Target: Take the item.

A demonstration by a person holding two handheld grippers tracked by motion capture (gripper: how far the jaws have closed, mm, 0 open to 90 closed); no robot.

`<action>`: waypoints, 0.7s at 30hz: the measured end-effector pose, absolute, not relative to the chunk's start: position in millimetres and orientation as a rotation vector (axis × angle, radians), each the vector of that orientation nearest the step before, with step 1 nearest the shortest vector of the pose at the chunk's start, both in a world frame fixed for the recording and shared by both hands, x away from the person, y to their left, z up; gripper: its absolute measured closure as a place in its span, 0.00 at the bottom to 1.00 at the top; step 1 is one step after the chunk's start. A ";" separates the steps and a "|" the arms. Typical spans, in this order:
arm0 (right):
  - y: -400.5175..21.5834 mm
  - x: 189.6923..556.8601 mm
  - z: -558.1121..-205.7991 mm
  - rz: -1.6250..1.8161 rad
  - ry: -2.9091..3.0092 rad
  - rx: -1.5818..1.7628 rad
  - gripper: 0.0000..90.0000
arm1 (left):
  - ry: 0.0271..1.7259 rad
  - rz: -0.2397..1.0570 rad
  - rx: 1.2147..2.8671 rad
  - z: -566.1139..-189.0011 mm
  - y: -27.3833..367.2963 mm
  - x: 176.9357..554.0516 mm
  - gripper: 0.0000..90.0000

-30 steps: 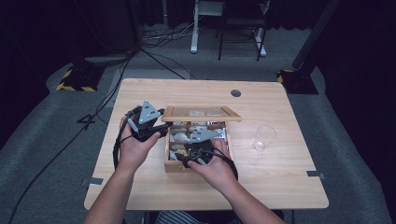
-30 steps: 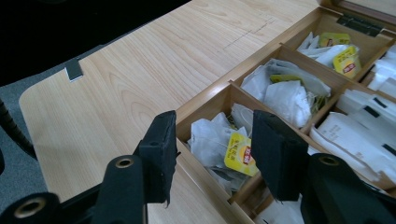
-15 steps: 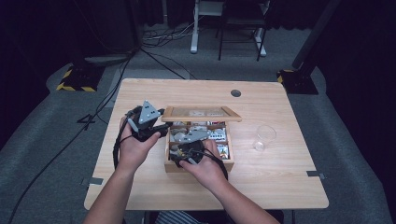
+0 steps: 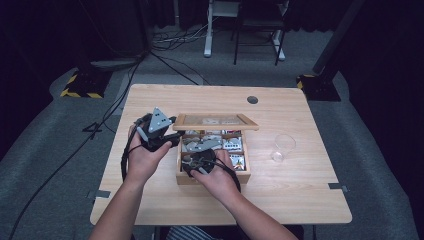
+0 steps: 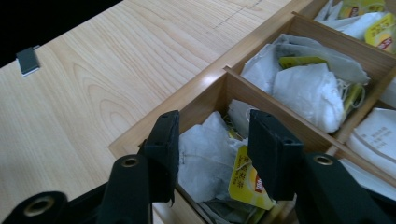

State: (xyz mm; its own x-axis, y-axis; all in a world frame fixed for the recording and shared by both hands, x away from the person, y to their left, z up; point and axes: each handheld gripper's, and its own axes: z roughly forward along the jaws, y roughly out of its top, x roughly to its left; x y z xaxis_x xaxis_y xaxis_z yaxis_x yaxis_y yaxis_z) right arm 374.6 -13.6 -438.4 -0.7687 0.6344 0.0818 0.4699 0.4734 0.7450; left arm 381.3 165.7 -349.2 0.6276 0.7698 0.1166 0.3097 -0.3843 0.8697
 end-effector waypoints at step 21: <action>-24.5 374.3 -429.6 1.041 2.526 0.856 0.98 | 0.852 0.653 1.964 -349.2 165.4 381.3 0.57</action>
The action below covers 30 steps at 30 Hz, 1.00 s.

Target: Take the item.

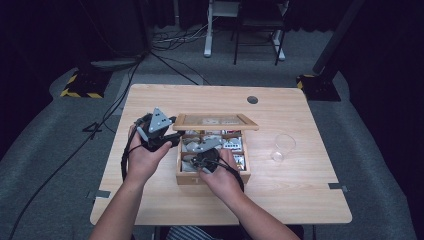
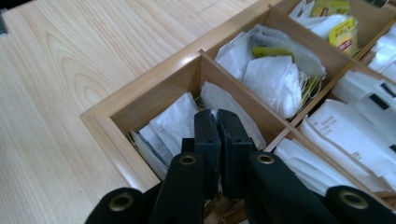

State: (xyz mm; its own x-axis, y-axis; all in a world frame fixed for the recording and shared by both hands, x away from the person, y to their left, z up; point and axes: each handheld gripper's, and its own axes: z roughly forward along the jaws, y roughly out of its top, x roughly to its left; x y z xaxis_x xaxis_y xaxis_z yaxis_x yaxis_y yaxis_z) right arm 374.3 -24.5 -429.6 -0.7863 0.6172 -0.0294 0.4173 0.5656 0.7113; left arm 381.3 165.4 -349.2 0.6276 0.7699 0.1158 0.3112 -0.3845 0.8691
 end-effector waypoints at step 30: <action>-72.6 364.8 -382.1 1.433 2.379 0.883 0.99 | 0.852 0.659 1.970 -349.7 164.8 381.9 0.57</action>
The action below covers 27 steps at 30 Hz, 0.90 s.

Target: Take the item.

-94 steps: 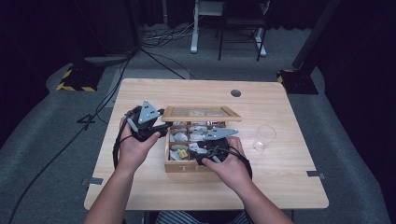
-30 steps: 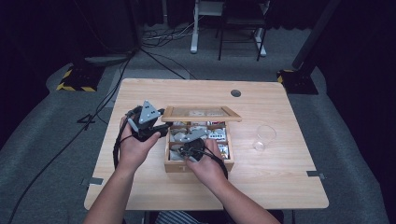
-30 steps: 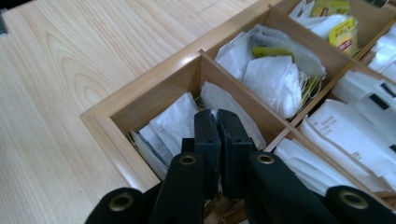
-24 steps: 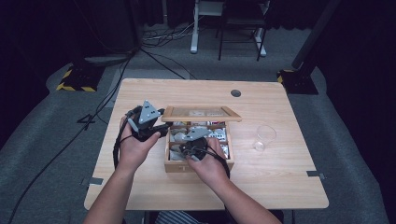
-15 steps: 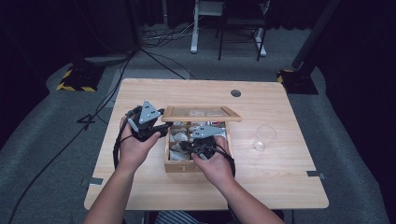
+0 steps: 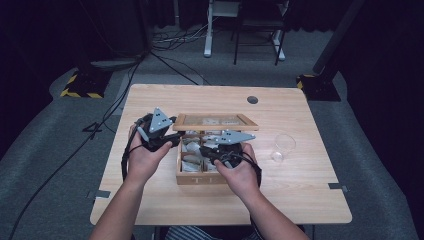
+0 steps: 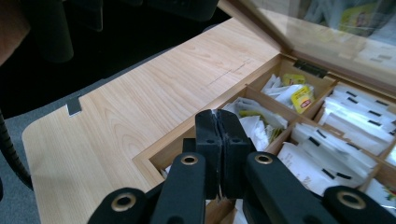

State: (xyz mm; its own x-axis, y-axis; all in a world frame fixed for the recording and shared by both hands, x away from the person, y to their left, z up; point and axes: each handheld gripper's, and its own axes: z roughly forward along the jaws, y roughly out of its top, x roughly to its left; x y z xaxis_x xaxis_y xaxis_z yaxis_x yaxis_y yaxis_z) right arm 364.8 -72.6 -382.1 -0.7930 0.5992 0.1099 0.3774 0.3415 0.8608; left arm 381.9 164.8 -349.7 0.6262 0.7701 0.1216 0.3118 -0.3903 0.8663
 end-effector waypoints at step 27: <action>-172.6 357.6 -356.7 1.399 2.169 1.022 0.99 | 0.860 0.662 1.974 -350.5 163.2 381.0 0.57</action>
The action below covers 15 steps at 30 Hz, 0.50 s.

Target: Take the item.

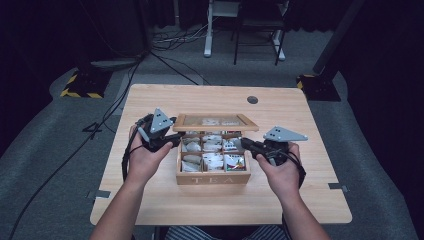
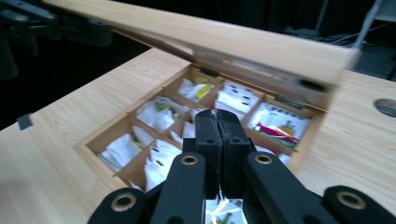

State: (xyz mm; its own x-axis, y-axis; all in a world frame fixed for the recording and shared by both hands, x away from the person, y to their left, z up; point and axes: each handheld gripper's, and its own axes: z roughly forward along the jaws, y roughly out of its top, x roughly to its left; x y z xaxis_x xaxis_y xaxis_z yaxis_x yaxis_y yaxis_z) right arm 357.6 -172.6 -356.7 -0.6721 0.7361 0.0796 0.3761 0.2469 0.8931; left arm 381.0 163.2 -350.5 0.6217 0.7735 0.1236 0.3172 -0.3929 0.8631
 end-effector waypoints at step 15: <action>-209.1 368.1 -350.6 1.341 2.100 1.111 0.99 | 0.859 0.665 1.978 -350.9 163.0 380.5 0.57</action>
